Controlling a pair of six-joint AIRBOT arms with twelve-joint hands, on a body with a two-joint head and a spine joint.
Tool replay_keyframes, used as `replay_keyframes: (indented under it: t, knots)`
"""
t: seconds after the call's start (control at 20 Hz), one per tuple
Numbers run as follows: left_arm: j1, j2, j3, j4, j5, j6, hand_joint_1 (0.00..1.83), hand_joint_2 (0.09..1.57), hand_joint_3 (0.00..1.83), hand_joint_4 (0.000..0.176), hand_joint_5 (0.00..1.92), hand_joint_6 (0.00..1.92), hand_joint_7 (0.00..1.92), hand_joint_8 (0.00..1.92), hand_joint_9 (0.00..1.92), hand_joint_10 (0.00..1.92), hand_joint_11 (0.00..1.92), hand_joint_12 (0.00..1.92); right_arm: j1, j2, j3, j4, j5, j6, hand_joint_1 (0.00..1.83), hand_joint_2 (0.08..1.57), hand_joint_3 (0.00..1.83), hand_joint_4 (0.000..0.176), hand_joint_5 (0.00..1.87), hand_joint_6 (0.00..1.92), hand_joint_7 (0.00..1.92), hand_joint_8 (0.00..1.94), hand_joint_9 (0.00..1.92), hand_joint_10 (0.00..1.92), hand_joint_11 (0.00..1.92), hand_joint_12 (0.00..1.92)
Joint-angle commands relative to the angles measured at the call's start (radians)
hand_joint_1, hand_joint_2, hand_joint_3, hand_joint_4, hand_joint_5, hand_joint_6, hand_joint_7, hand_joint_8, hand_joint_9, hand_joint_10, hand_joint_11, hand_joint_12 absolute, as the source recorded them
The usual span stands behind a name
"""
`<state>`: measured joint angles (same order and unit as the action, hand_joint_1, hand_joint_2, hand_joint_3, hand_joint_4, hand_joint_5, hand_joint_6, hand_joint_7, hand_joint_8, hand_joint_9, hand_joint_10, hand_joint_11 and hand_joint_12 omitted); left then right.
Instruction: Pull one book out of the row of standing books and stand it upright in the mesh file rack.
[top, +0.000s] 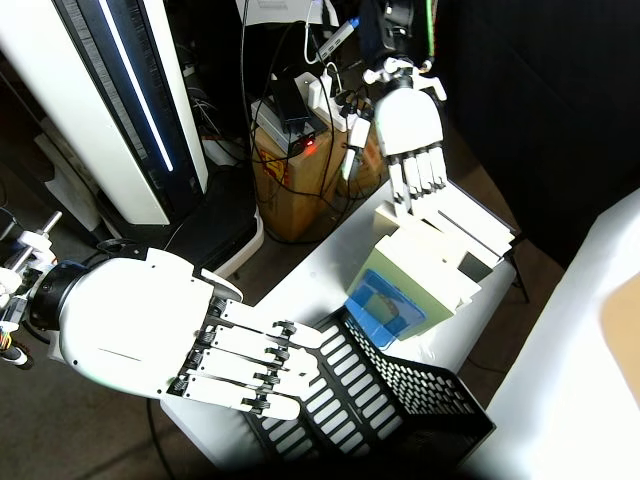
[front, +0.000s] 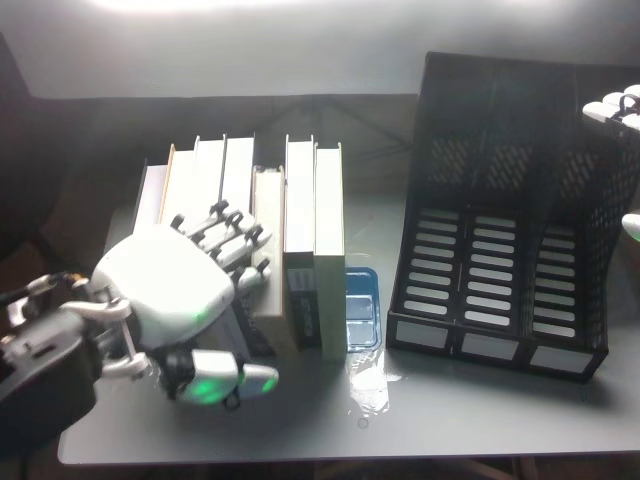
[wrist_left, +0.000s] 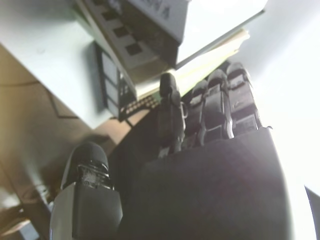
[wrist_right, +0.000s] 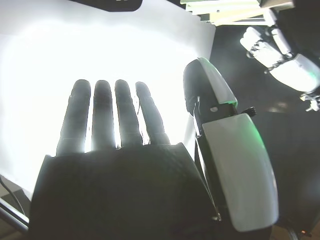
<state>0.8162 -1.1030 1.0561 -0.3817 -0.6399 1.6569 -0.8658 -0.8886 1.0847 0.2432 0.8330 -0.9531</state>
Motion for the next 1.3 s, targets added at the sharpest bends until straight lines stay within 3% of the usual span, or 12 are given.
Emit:
replay_keyframes:
  t: [0.0, 0.1, 0.6, 0.7, 0.85, 0.9, 0.95, 1.0, 1.1, 1.15, 1.2, 1.25]
  knots:
    - [0.012, 0.009, -0.014, 0.023, -0.086, -0.011, 0.0, 1.08, 0.0, 0.019, 0.45, 0.03, 0.0, 0.0, 0.0, 0.0, 0.0, 0.0, -0.001, 0.007, 0.0, 0.009, 0.124, 0.005, 0.51, 1.37, 0.0, 0.0, 0.02, 0.0, 0.0, 0.0, 0.0, 0.0, 0.0, 0.0]
    - [0.038, 0.022, -0.039, 0.033, -0.121, -0.033, 0.0, 1.11, 0.0, 0.002, 0.47, 0.04, 0.0, 0.0, 0.0, 0.0, 0.0, 0.0, -0.001, 0.007, 0.0, 0.012, 0.124, 0.005, 0.55, 1.37, 0.0, 0.0, 0.02, 0.0, 0.0, 0.0, 0.0, 0.0, 0.0, 0.0]
    - [0.107, 0.047, -0.089, 0.074, -0.234, -0.124, 0.0, 1.15, 0.01, 0.0, 0.43, 0.01, 0.0, 0.0, 0.0, 0.0, 0.0, 0.0, -0.001, 0.008, -0.001, 0.012, 0.124, 0.005, 0.57, 1.38, 0.0, 0.0, 0.03, 0.0, 0.0, 0.0, 0.0, 0.0, 0.02, 0.01]
    - [0.097, 0.064, -0.092, 0.083, -0.292, -0.14, 0.0, 1.18, 0.02, 0.039, 0.16, 0.0, 0.0, 0.0, 0.0, 0.0, 0.0, 0.0, -0.001, 0.015, -0.007, -0.005, 0.124, 0.004, 0.67, 1.37, 0.0, 0.0, 0.03, 0.0, 0.0, 0.0, 0.0, 0.0, 0.0, 0.15]
    - [0.095, 0.099, -0.092, 0.08, -0.41, -0.185, 0.0, 1.24, 0.04, 0.06, 0.01, 0.0, 0.0, 0.0, 0.0, 0.0, 0.0, 0.0, 0.0, 0.026, -0.023, -0.047, 0.124, 0.004, 0.63, 1.37, 0.0, 0.0, 0.0, 0.0, 0.0, 0.0, 0.0, 0.0, 0.0, 0.19]
    - [0.092, 0.105, -0.086, 0.07, -0.42, -0.185, 0.0, 1.32, 0.03, 0.063, 0.0, 0.0, 0.0, 0.0, 0.0, 0.0, 0.0, 0.0, 0.0, 0.028, -0.026, -0.058, 0.124, 0.004, 0.62, 1.35, 0.0, 0.0, 0.0, 0.0, 0.0, 0.0, 0.0, 0.0, 0.0, 0.43]
    - [0.084, 0.108, -0.072, 0.05, -0.423, -0.185, 0.0, 1.4, 0.02, 0.036, 0.0, 0.0, 0.0, 0.0, 0.0, 0.0, 0.0, 0.0, 0.0, 0.034, -0.033, -0.077, 0.123, 0.005, 0.65, 1.33, 0.0, 0.0, 0.0, 0.0, 0.0, 0.0, 0.0, 0.0, 0.0, 0.35]
    - [0.074, 0.109, -0.056, 0.032, -0.416, -0.185, 0.02, 1.44, 0.02, 0.036, 0.0, 0.0, 0.0, 0.0, 0.0, 0.0, 0.0, 0.0, 0.0, 0.039, -0.036, -0.098, 0.119, 0.009, 0.67, 1.3, 0.0, 0.0, 0.0, 0.0, 0.0, 0.0, 0.0, 0.0, 0.0, 0.07]
    - [0.045, 0.109, -0.014, 0.005, -0.37, -0.195, 0.16, 1.47, 0.01, 0.029, 0.0, 0.0, 0.0, 0.0, 0.0, 0.0, 0.0, 0.0, 0.02, 0.041, -0.037, -0.159, 0.094, 0.03, 0.74, 1.28, 0.0, 0.0, 0.0, 0.0, 0.0, 0.0, 0.0, 0.0, 0.0, 0.0]
    - [0.027, 0.106, 0.016, 0.001, -0.34, -0.217, 0.36, 1.45, 0.0, 0.027, 0.0, 0.0, 0.0, 0.0, 0.0, 0.0, 0.0, 0.0, 0.039, 0.037, -0.037, -0.189, 0.07, 0.032, 0.66, 1.26, 0.0, 0.0, 0.0, 0.0, 0.0, 0.0, 0.0, 0.0, 0.0, 0.0]
    - [0.013, 0.102, 0.04, -0.006, -0.311, -0.235, 0.36, 1.45, 0.0, 0.027, 0.0, 0.0, 0.0, 0.0, 0.0, 0.0, 0.0, 0.0, 0.058, 0.029, -0.034, -0.216, 0.046, 0.032, 0.66, 1.26, 0.0, 0.0, 0.0, 0.0, 0.0, 0.0, 0.0, 0.0, 0.0, 0.0]
    - [0.0, 0.097, 0.063, -0.012, -0.286, -0.244, 0.41, 1.43, 0.01, 0.011, 0.0, 0.0, 0.0, 0.0, 0.0, 0.0, 0.0, 0.19, 0.076, 0.016, -0.028, -0.244, 0.019, 0.032, 0.76, 1.22, 0.0, 0.0, 0.0, 0.0, 0.0, 0.0, 0.0, 0.0, 0.0, 0.0]
